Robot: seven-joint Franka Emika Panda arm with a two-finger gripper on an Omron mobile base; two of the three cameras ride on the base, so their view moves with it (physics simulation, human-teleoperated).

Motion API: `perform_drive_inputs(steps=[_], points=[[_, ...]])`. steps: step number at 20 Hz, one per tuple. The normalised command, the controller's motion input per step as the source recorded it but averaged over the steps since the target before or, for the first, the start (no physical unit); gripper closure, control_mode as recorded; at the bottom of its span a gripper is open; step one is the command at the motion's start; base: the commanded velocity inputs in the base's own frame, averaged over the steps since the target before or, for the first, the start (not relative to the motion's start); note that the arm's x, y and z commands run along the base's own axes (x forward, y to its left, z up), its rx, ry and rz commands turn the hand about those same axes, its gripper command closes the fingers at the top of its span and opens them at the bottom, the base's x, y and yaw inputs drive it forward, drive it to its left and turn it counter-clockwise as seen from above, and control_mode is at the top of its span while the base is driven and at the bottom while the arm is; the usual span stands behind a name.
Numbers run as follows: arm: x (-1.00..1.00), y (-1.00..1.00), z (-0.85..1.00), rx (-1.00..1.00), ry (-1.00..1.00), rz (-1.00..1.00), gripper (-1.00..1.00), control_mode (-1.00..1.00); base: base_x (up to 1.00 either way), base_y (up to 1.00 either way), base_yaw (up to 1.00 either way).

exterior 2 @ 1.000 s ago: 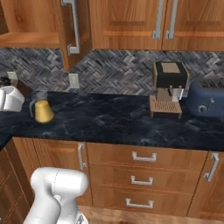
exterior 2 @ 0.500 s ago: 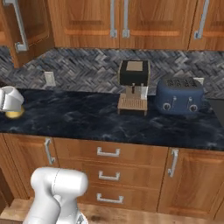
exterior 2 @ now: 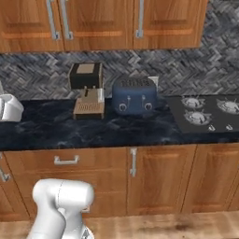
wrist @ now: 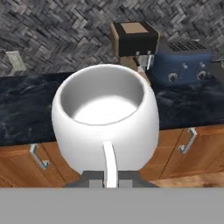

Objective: There is a tray on the dining counter. Grab the cup, mug, and pitcher and place them on the tray. The pitcher may be placed next to the tray if it cannot fit the tray.

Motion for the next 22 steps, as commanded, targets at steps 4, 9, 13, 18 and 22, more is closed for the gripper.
perform_drive_inputs(steps=[4,9,13,18,22], points=[[0.00,0.00,0.00,0.00,0.00,0.00,1.00,1.00,0.00,-0.36,-0.78],[0.00,0.00,0.00,0.00,0.00,0.00,1.00,1.00,0.00,-0.37,-0.84],[0.00,0.00,0.00,0.00,0.00,0.00,1.00,1.00,0.00,-0.40,-0.84],[0.00,0.00,0.00,0.00,0.00,0.00,1.00,1.00,0.00,-0.44,-0.83],[0.00,0.00,0.00,0.00,0.00,0.00,1.00,1.00,-0.01,-0.49,-0.80]])
